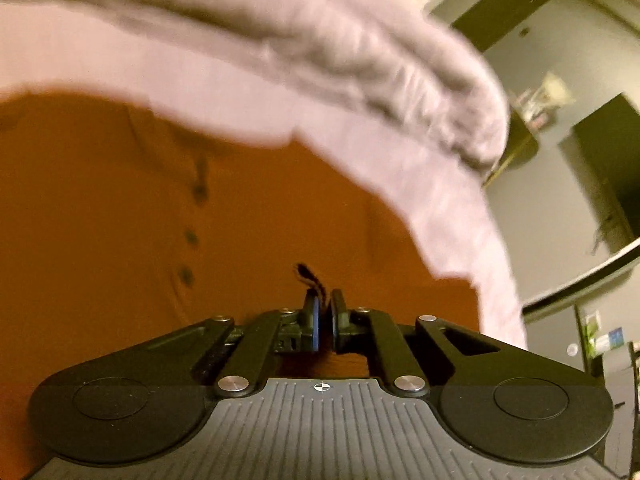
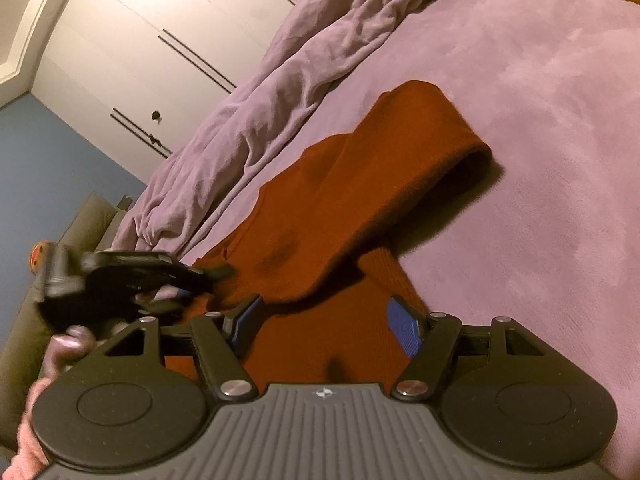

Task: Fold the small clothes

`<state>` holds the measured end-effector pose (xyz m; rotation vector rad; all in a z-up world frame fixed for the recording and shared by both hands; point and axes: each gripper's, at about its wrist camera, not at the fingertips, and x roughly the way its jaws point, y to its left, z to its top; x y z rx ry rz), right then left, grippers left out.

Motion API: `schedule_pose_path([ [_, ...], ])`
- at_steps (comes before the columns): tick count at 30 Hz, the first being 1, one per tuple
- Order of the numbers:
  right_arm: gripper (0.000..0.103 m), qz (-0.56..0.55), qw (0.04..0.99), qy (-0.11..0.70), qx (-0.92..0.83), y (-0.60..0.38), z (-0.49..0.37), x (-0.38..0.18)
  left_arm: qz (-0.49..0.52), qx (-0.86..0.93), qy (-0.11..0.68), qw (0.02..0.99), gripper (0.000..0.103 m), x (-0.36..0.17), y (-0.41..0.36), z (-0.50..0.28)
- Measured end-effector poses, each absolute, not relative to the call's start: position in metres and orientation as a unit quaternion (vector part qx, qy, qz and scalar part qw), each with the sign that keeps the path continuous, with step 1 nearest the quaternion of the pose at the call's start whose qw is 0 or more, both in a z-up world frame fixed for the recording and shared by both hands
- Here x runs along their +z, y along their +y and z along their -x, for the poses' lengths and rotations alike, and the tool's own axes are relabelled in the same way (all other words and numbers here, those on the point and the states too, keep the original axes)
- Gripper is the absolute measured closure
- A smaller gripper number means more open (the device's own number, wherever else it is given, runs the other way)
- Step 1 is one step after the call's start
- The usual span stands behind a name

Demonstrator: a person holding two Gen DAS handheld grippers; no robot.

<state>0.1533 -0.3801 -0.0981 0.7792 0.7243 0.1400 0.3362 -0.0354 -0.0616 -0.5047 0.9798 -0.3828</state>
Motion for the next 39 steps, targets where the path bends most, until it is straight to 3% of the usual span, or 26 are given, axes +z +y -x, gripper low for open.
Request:
schedule_pose_path([
  [5, 0.034, -0.370, 0.863, 0.336, 0.074, -0.372, -0.165, -0.092, 0.169, -0.108, 0.402, 0.893, 0.096, -0.028, 0.028, -0.325],
  [13, 0.034, -0.421, 0.834, 0.347, 0.076, -0.369, -0.195, -0.107, 0.056, 0.025, 0.451, 0.890, 0.096, -0.084, 0.081, -0.330],
  [17, 0.034, -0.413, 0.838, 0.352, 0.049, -0.369, -0.206, -0.110, 0.146, -0.027, 0.463, 0.874, 0.064, -0.105, 0.098, -0.327],
  [18, 0.034, -0.415, 0.838, 0.350, 0.047, -0.370, -0.208, -0.111, 0.165, -0.035, 0.465, 0.869, 0.062, -0.109, 0.101, -0.328],
  [19, 0.034, -0.419, 0.838, 0.347, 0.042, -0.372, -0.209, -0.112, 0.177, -0.038, 0.466, 0.866, 0.064, -0.114, 0.103, -0.328],
  [23, 0.041, -0.419, 0.838, 0.348, 0.026, -0.371, -0.217, -0.115, 0.171, -0.037, 0.466, 0.867, 0.097, -0.113, 0.100, -0.335],
  [25, 0.048, -0.413, 0.841, 0.350, 0.018, -0.369, -0.220, -0.115, 0.169, -0.042, 0.459, 0.871, 0.097, -0.106, 0.096, -0.337],
  [29, 0.083, -0.380, 0.850, 0.365, -0.002, -0.363, -0.228, -0.116, 0.146, -0.048, 0.426, 0.892, 0.098, -0.083, 0.092, -0.338],
  [34, 0.081, -0.384, 0.850, 0.360, 0.009, -0.360, -0.227, -0.115, 0.139, -0.044, 0.394, 0.908, 0.098, -0.061, 0.095, -0.341],
  [36, 0.072, -0.394, 0.846, 0.358, 0.015, -0.361, -0.227, -0.114, 0.137, -0.036, 0.385, 0.912, 0.098, -0.057, 0.100, -0.343],
  [39, 0.072, -0.394, 0.846, 0.359, 0.015, -0.362, -0.229, -0.112, 0.131, -0.016, 0.384, 0.914, 0.098, -0.061, 0.108, -0.345],
])
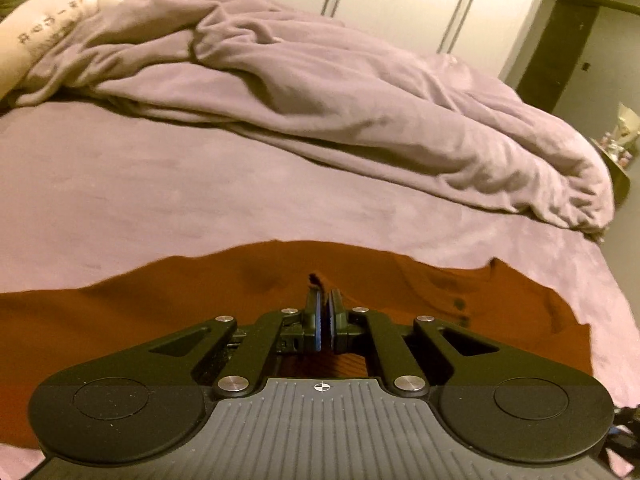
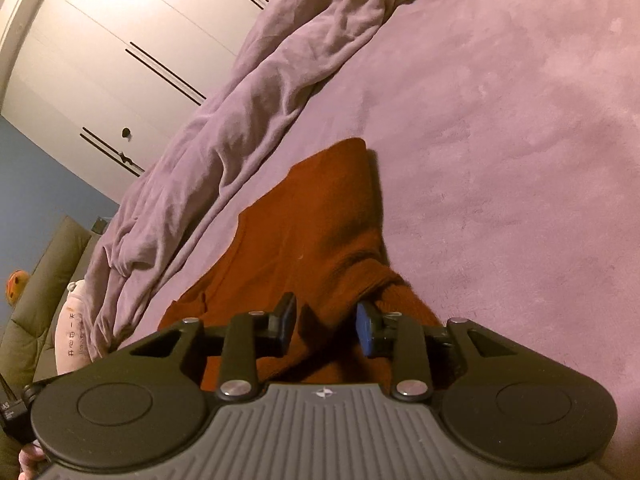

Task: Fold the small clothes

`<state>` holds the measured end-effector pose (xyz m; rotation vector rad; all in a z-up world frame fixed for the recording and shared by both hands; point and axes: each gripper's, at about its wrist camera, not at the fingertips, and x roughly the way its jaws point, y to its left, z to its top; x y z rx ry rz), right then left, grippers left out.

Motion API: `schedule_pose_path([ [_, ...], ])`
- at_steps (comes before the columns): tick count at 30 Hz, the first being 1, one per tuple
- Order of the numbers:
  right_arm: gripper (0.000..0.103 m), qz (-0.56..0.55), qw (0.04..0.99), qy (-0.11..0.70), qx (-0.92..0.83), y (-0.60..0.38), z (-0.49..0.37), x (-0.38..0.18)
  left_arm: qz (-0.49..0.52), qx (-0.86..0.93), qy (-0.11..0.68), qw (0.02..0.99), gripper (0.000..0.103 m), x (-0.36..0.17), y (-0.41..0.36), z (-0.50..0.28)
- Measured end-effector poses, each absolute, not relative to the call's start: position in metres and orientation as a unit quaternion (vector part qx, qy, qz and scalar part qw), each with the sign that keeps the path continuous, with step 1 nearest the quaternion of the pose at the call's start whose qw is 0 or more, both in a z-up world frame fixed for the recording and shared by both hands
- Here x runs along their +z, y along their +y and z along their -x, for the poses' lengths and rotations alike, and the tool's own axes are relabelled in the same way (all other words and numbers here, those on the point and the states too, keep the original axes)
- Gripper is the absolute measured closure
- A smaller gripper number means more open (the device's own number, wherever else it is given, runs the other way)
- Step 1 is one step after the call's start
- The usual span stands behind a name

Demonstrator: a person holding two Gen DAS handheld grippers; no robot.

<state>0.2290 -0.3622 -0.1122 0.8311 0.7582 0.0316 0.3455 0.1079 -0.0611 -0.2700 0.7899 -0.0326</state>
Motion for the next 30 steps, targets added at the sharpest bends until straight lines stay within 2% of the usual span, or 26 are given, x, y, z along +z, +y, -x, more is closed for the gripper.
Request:
schedule_pose_path([
  [4, 0.073, -0.400, 0.843, 0.360, 0.009, -0.364, -0.232, -0.115, 0.087, 0.014, 0.391, 0.916, 0.101, -0.078, 0.108, -0.344],
  [5, 0.077, -0.397, 0.844, 0.360, 0.003, -0.364, -0.232, -0.115, 0.075, 0.024, 0.394, 0.916, 0.101, -0.083, 0.109, -0.343],
  [6, 0.091, -0.385, 0.847, 0.365, -0.004, -0.363, -0.232, -0.115, 0.071, 0.029, 0.399, 0.914, 0.101, -0.088, 0.110, -0.343],
  [7, 0.098, -0.366, 0.853, 0.373, -0.016, -0.362, -0.233, -0.115, 0.076, 0.029, 0.406, 0.910, 0.101, -0.093, 0.113, -0.342],
  [14, 0.097, -0.251, 0.882, 0.398, -0.012, -0.344, -0.233, -0.101, 0.119, 0.019, 0.430, 0.895, 0.100, -0.104, 0.131, -0.333],
  [17, 0.091, -0.204, 0.896, 0.393, -0.018, -0.333, -0.224, -0.086, 0.094, -0.001, 0.437, 0.894, 0.092, -0.100, 0.126, -0.322],
  [19, 0.091, -0.174, 0.908, 0.380, -0.017, -0.324, -0.218, -0.075, 0.083, -0.014, 0.435, 0.896, 0.087, -0.096, 0.118, -0.315],
  [20, 0.091, -0.158, 0.914, 0.373, -0.017, -0.319, -0.216, -0.070, 0.081, -0.020, 0.434, 0.897, 0.079, -0.094, 0.115, -0.312],
  [21, 0.091, -0.147, 0.918, 0.368, -0.017, -0.314, -0.215, -0.067, 0.085, -0.030, 0.434, 0.896, 0.065, -0.093, 0.112, -0.311],
  [22, 0.091, -0.132, 0.921, 0.366, -0.015, -0.308, -0.216, -0.066, 0.091, -0.035, 0.435, 0.895, 0.060, -0.094, 0.109, -0.311],
  [26, 0.090, -0.089, 0.920, 0.380, -0.013, -0.292, -0.230, -0.079, 0.071, -0.020, 0.458, 0.886, 0.060, -0.108, 0.095, -0.321],
  [30, 0.091, -0.045, 0.912, 0.409, -0.010, -0.285, -0.240, -0.095, 0.101, -0.012, 0.446, 0.889, 0.051, -0.107, 0.110, -0.315],
])
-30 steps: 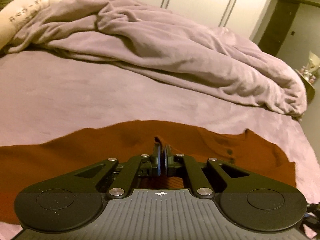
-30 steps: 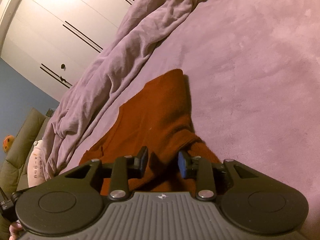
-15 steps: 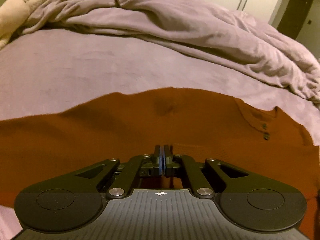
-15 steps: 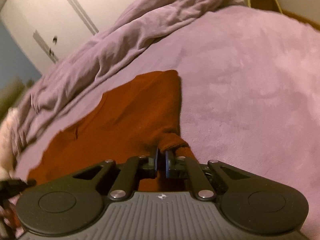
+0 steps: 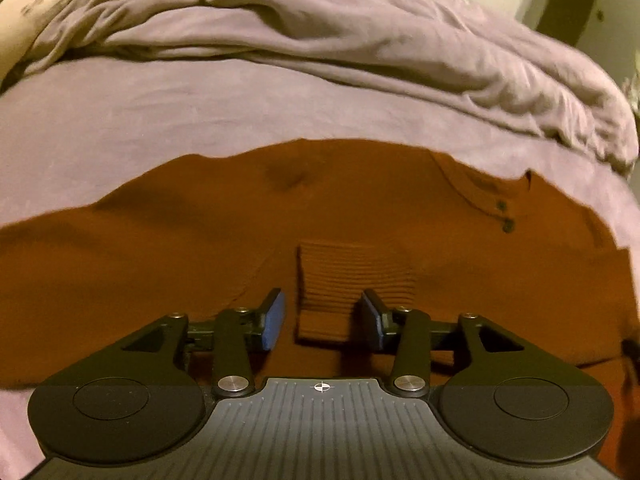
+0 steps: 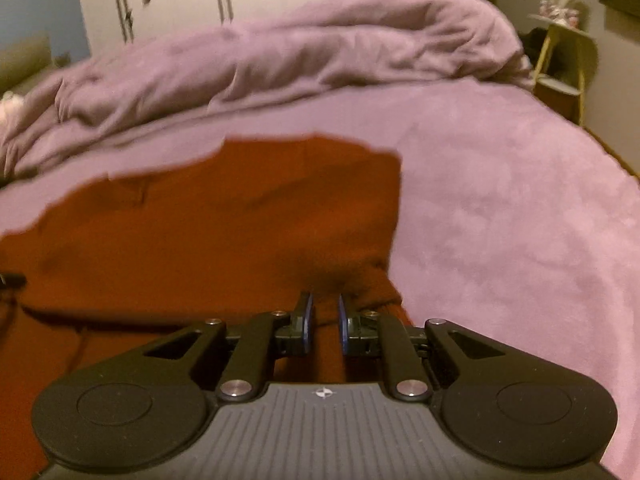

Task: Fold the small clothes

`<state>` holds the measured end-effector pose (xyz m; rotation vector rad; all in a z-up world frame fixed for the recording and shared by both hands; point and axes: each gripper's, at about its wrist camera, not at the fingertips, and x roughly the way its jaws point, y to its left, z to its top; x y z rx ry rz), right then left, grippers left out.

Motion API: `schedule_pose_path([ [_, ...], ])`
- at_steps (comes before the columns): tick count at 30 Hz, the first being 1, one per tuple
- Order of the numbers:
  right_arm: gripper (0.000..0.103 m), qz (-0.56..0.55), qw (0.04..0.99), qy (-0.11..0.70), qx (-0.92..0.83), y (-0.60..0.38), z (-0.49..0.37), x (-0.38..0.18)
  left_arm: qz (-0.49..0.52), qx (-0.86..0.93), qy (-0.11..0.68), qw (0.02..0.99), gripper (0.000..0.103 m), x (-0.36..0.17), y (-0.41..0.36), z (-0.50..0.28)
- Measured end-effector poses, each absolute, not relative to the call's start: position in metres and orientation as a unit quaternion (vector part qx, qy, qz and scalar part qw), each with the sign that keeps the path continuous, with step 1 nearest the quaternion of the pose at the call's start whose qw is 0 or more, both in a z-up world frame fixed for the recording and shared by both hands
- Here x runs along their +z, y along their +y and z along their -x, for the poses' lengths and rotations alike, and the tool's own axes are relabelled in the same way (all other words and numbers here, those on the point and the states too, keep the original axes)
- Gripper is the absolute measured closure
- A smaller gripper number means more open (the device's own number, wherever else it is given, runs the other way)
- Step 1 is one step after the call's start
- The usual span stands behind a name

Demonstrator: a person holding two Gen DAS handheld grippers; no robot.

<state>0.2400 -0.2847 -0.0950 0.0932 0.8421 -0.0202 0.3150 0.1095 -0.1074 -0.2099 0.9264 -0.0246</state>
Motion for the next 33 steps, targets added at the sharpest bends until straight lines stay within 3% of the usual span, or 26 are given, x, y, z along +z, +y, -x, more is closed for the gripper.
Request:
schedule_pose_path([
  [1, 0.091, -0.038, 0.910, 0.412, -0.007, -0.283, -0.240, -0.092, 0.119, -0.017, 0.444, 0.888, 0.048, -0.104, 0.117, -0.311],
  [2, 0.090, -0.038, 0.909, 0.414, -0.008, -0.283, -0.238, -0.088, 0.146, -0.025, 0.439, 0.886, 0.037, -0.101, 0.129, -0.305],
  [3, 0.084, -0.045, 0.909, 0.415, -0.007, -0.284, -0.234, -0.084, 0.173, -0.031, 0.429, 0.886, 0.022, -0.096, 0.140, -0.298],
  [5, 0.069, -0.054, 0.912, 0.406, -0.005, -0.283, -0.222, -0.077, 0.234, -0.025, 0.393, 0.889, 0.005, -0.088, 0.170, -0.274],
  [6, 0.063, -0.055, 0.915, 0.400, -0.006, -0.280, -0.214, -0.074, 0.255, -0.008, 0.376, 0.891, 0.005, -0.085, 0.186, -0.258],
  [14, 0.062, -0.084, 0.917, 0.390, 0.009, -0.261, -0.159, -0.063, 0.364, 0.183, 0.344, 0.846, 0.005, -0.099, 0.325, -0.162],
  [16, 0.062, -0.092, 0.916, 0.391, 0.004, -0.258, -0.154, -0.062, 0.391, 0.207, 0.332, 0.833, 0.008, -0.105, 0.347, -0.148],
  [18, 0.062, -0.099, 0.914, 0.394, -0.002, -0.257, -0.152, -0.060, 0.414, 0.220, 0.313, 0.826, 0.019, -0.111, 0.365, -0.139],
  [20, 0.062, -0.105, 0.912, 0.396, -0.007, -0.256, -0.152, -0.059, 0.437, 0.231, 0.293, 0.819, 0.023, -0.117, 0.379, -0.135],
  [21, 0.062, -0.108, 0.911, 0.398, -0.008, -0.255, -0.151, -0.059, 0.449, 0.236, 0.286, 0.813, 0.031, -0.121, 0.387, -0.133],
  [25, 0.062, -0.103, 0.913, 0.394, -0.012, -0.251, -0.150, -0.055, 0.521, 0.252, 0.240, 0.779, 0.045, -0.138, 0.415, -0.128],
  [28, 0.062, -0.105, 0.913, 0.394, -0.012, -0.249, -0.150, -0.054, 0.528, 0.262, 0.232, 0.774, 0.066, -0.143, 0.428, -0.131],
  [29, 0.062, -0.105, 0.913, 0.395, -0.012, -0.248, -0.150, -0.054, 0.526, 0.267, 0.237, 0.772, 0.081, -0.144, 0.432, -0.131],
  [30, 0.062, -0.104, 0.913, 0.395, -0.011, -0.248, -0.150, -0.055, 0.524, 0.269, 0.242, 0.771, 0.088, -0.146, 0.437, -0.128],
  [33, 0.062, -0.103, 0.912, 0.397, -0.011, -0.247, -0.151, -0.056, 0.519, 0.266, 0.244, 0.775, 0.093, -0.144, 0.440, -0.126],
])
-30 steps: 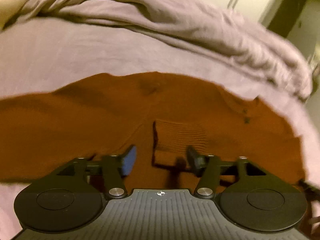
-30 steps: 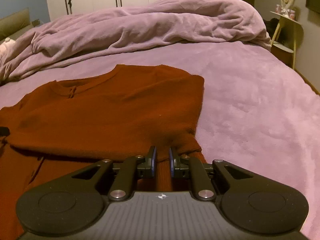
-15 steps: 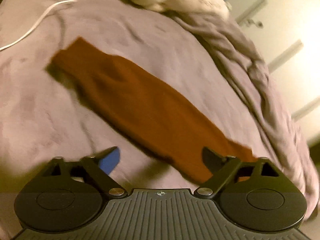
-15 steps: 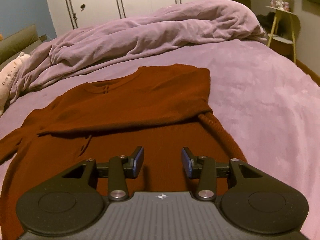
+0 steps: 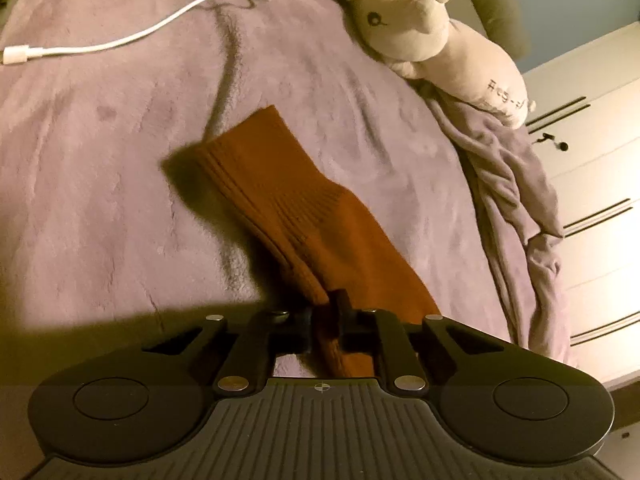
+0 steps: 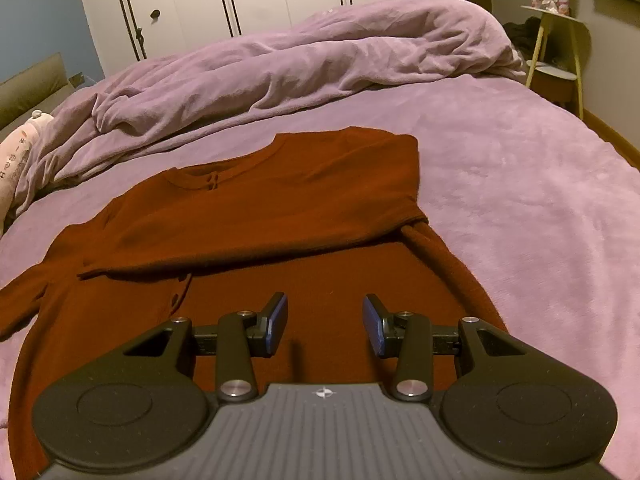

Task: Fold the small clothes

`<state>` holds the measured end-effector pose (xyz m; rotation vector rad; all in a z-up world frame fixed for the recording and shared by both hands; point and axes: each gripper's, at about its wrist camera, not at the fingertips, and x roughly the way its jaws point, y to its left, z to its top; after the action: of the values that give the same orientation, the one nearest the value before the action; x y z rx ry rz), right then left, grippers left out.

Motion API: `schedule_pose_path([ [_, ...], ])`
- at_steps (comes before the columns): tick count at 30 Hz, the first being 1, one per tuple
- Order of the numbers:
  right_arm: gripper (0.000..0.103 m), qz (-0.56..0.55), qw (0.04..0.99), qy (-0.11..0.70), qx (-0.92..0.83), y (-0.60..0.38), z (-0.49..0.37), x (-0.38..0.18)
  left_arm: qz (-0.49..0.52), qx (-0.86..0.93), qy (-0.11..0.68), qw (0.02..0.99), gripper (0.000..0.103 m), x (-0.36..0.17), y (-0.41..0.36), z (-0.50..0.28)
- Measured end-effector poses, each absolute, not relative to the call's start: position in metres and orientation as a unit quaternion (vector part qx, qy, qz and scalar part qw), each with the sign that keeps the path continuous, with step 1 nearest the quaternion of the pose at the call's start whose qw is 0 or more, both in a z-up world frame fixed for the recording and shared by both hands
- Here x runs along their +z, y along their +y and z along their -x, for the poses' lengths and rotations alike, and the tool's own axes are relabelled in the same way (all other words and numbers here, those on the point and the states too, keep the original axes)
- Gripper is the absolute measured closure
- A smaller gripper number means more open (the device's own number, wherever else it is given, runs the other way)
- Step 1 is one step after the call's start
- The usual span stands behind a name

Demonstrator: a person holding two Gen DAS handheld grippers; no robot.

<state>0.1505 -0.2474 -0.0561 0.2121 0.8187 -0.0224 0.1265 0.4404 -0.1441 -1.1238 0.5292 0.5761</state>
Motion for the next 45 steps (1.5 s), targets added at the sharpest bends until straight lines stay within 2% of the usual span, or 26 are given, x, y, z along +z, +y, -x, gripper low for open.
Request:
schedule_pose_path([
  [4, 0.062, -0.104, 0.912, 0.396, -0.012, -0.250, -0.150, -0.056, 0.459, 0.262, 0.244, 0.813, 0.094, -0.119, 0.425, -0.132],
  [6, 0.062, -0.104, 0.914, 0.392, -0.013, -0.252, -0.150, -0.055, 0.394, 0.231, 0.242, 0.856, 0.094, -0.091, 0.397, -0.144],
  [12, 0.062, -0.110, 0.919, 0.378, -0.008, -0.254, -0.147, -0.052, 0.216, 0.044, 0.222, 0.950, 0.094, -0.010, 0.248, -0.193],
  [16, 0.062, -0.123, 0.920, 0.373, 0.000, -0.255, -0.145, -0.051, 0.157, -0.070, 0.233, 0.957, 0.091, -0.008, 0.143, -0.218],
  [17, 0.062, -0.125, 0.920, 0.373, 0.001, -0.256, -0.145, -0.051, 0.138, -0.092, 0.243, 0.956, 0.081, -0.017, 0.118, -0.223],
  [18, 0.062, -0.127, 0.920, 0.371, 0.001, -0.257, -0.144, -0.052, 0.121, -0.107, 0.257, 0.953, 0.060, -0.026, 0.100, -0.227],
  [19, 0.062, -0.127, 0.919, 0.373, 0.003, -0.258, -0.145, -0.052, 0.107, -0.111, 0.274, 0.949, 0.052, -0.038, 0.084, -0.226],
  [20, 0.062, -0.127, 0.919, 0.374, 0.005, -0.260, -0.145, -0.052, 0.099, -0.112, 0.290, 0.945, 0.050, -0.051, 0.072, -0.226],
  [25, 0.062, -0.134, 0.917, 0.374, 0.043, -0.258, -0.160, -0.049, 0.071, -0.047, 0.348, 0.934, 0.045, -0.097, 0.078, -0.214],
  [29, 0.062, -0.170, 0.899, 0.388, 0.105, -0.240, -0.197, -0.054, 0.071, 0.017, 0.369, 0.927, 0.036, -0.113, 0.112, -0.202],
  [31, 0.062, -0.198, 0.888, 0.395, 0.127, -0.230, -0.219, -0.058, 0.070, 0.028, 0.385, 0.920, 0.036, -0.118, 0.124, -0.198],
  [32, 0.061, -0.212, 0.884, 0.393, 0.139, -0.224, -0.233, -0.061, 0.070, 0.029, 0.388, 0.919, 0.036, -0.121, 0.128, -0.196],
  [35, 0.037, -0.232, 0.870, 0.408, 0.153, -0.208, -0.267, -0.073, 0.076, 0.023, 0.377, 0.923, 0.034, -0.120, 0.133, -0.189],
  [39, 0.037, -0.239, 0.853, 0.441, 0.145, -0.192, -0.303, -0.095, 0.089, 0.018, 0.370, 0.924, 0.031, -0.120, 0.136, -0.188],
  [40, 0.038, -0.239, 0.850, 0.445, 0.151, -0.188, -0.307, -0.099, 0.091, 0.019, 0.369, 0.925, 0.031, -0.121, 0.134, -0.196],
  [41, 0.055, -0.230, 0.851, 0.447, 0.156, -0.182, -0.309, -0.101, 0.095, 0.020, 0.368, 0.925, 0.031, -0.120, 0.136, -0.196],
  [42, 0.086, -0.211, 0.853, 0.449, 0.160, -0.175, -0.311, -0.100, 0.099, 0.019, 0.369, 0.924, 0.031, -0.119, 0.137, -0.199],
  [43, 0.094, -0.192, 0.858, 0.449, 0.161, -0.171, -0.310, -0.097, 0.105, 0.020, 0.371, 0.923, 0.031, -0.119, 0.137, -0.202],
  [45, 0.094, -0.159, 0.875, 0.426, 0.168, -0.168, -0.302, -0.082, 0.116, 0.028, 0.373, 0.920, 0.030, -0.117, 0.142, -0.205],
])
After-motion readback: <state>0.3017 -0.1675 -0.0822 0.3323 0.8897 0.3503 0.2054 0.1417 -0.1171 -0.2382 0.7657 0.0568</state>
